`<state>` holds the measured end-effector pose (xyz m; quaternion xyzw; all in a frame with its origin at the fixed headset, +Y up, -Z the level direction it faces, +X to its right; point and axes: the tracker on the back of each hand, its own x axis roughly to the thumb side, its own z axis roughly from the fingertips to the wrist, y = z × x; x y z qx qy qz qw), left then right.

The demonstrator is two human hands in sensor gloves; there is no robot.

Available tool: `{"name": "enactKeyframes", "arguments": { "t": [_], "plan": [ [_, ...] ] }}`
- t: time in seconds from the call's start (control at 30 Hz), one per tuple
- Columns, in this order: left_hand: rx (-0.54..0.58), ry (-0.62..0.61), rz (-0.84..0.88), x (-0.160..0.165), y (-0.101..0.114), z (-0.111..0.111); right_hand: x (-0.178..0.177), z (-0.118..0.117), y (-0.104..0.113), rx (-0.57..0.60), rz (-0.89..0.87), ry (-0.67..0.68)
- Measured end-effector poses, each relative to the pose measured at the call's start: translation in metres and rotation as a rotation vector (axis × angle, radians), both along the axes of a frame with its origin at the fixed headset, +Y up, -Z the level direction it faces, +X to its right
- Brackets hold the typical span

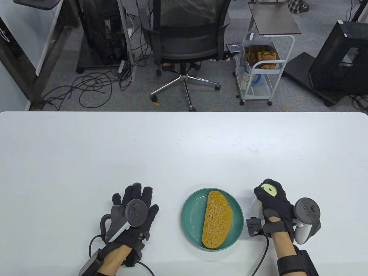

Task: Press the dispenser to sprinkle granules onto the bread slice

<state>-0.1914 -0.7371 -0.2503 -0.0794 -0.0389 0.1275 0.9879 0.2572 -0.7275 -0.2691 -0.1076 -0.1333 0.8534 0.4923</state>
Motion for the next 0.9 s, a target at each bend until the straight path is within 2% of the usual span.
{"name": "enactKeyframes", "arguments": {
  "t": [0.1, 0.13, 0.17, 0.2, 0.23, 0.27, 0.3, 0.33, 0.4, 0.43, 0.5, 0.57, 0.63, 0.67, 0.7, 0.73, 0.77, 0.83, 0.9],
  "plan": [
    [-0.015, 0.002, -0.012, 0.000, -0.002, -0.001, -0.043, 0.003, 0.029, 0.086, 0.521, 0.130],
    [-0.022, 0.000, -0.011, 0.000, -0.004, -0.002, -0.067, 0.008, 0.036, 0.144, 0.753, 0.200],
    [-0.027, -0.001, -0.013, 0.000, -0.005, -0.002, -0.083, 0.014, 0.038, 0.190, 0.912, 0.240],
    [-0.033, -0.003, -0.019, 0.001, -0.006, -0.003, -0.107, 0.024, 0.037, 0.282, 1.161, 0.286],
    [-0.037, -0.006, -0.022, 0.001, -0.007, -0.004, -0.129, 0.035, 0.031, 0.385, 1.434, 0.322],
    [-0.036, -0.005, -0.023, 0.001, -0.007, -0.004, -0.136, 0.039, 0.028, 0.426, 1.533, 0.329],
    [-0.029, -0.007, -0.023, 0.002, -0.007, -0.004, -0.154, 0.052, 0.013, 0.599, 1.858, 0.359],
    [-0.023, -0.008, -0.023, 0.002, -0.007, -0.004, -0.163, 0.058, 0.002, 0.716, 2.050, 0.396],
    [-0.024, -0.010, -0.025, 0.003, -0.007, -0.004, -0.169, 0.065, -0.012, 0.855, 2.232, 0.381],
    [-0.022, -0.013, -0.027, 0.003, -0.007, -0.004, -0.171, 0.064, -0.014, 0.826, 2.202, 0.436],
    [-0.022, -0.012, -0.031, 0.003, -0.007, -0.004, -0.167, 0.061, -0.009, 0.731, 2.059, 0.423],
    [-0.019, -0.013, -0.024, 0.003, -0.007, -0.004, -0.155, 0.055, 0.006, 0.668, 1.893, 0.297],
    [-0.020, -0.012, -0.020, 0.002, -0.007, -0.004, -0.135, 0.046, 0.020, 0.521, 1.631, 0.213],
    [-0.024, -0.014, -0.011, 0.002, -0.007, -0.004, -0.112, 0.038, 0.028, 0.390, 1.361, 0.159],
    [-0.028, -0.015, -0.008, 0.002, -0.007, -0.004, -0.097, 0.034, 0.030, 0.320, 1.201, 0.145],
    [-0.023, -0.016, -0.016, 0.003, -0.006, -0.004, -0.074, 0.029, 0.029, 0.253, 0.965, 0.139],
    [-0.003, -0.016, -0.036, 0.005, -0.005, -0.003, -0.059, 0.026, 0.024, 0.196, 0.756, 0.136],
    [0.028, -0.028, -0.074, 0.010, -0.001, -0.001, -0.023, 0.021, 0.004, 0.045, 0.225, 0.153],
    [0.042, -0.046, -0.096, 0.015, 0.001, 0.001, 0.002, 0.025, -0.017, -0.028, -0.162, 0.026]
  ]
}}
